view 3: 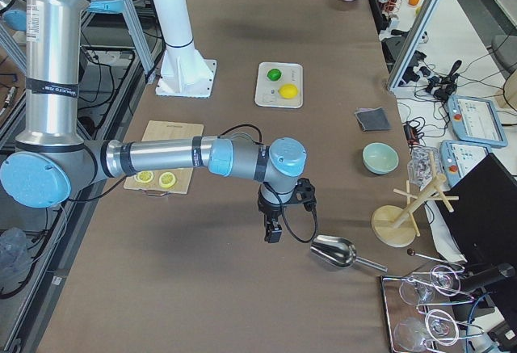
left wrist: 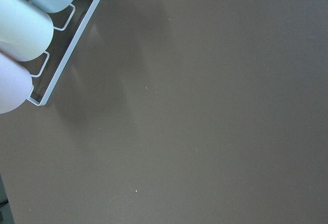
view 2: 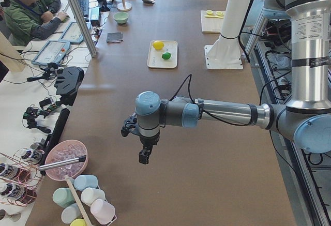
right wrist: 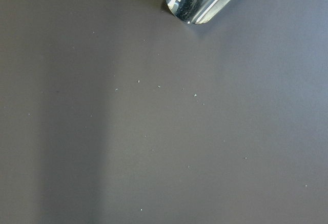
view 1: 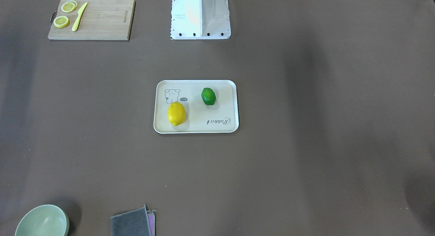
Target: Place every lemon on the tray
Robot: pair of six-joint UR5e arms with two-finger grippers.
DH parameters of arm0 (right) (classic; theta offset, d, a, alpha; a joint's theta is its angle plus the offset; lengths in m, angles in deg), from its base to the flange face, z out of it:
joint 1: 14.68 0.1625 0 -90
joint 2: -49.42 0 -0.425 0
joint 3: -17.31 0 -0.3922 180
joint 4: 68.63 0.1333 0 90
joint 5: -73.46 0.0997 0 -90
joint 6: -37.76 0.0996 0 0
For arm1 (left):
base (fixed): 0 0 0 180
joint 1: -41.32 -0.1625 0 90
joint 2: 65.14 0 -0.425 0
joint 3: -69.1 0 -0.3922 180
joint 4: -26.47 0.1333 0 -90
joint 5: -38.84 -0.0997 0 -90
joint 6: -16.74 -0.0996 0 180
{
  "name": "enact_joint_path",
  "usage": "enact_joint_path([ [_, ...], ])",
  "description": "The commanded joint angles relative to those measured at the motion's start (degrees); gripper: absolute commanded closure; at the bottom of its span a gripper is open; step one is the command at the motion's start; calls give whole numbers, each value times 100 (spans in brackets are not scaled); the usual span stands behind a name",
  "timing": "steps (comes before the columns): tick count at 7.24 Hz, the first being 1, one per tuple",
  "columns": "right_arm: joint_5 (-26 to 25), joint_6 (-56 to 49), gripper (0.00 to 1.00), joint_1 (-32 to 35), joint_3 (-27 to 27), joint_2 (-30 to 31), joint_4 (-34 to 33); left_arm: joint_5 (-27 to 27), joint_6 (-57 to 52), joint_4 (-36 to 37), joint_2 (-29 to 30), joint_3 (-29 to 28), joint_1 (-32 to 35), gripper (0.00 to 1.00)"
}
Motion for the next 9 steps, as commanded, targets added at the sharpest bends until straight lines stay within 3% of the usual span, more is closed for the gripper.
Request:
enact_joint_path([
  [1, 1, 3, 0, 0, -13, 4, 0, 23, 41, -12, -29, 6, 2, 1],
  [3, 1, 3, 0, 0, 5, 4, 0, 748, 59, -12, -99, -116, 2, 1],
  [7, 106, -14, 0, 0, -56, 178, 0, 832, -3, -30, -240, -38, 2, 1],
  [9, 551, -15, 0, 0, -57, 249, 53, 832, -3, -82, -249, -3, 11, 1],
])
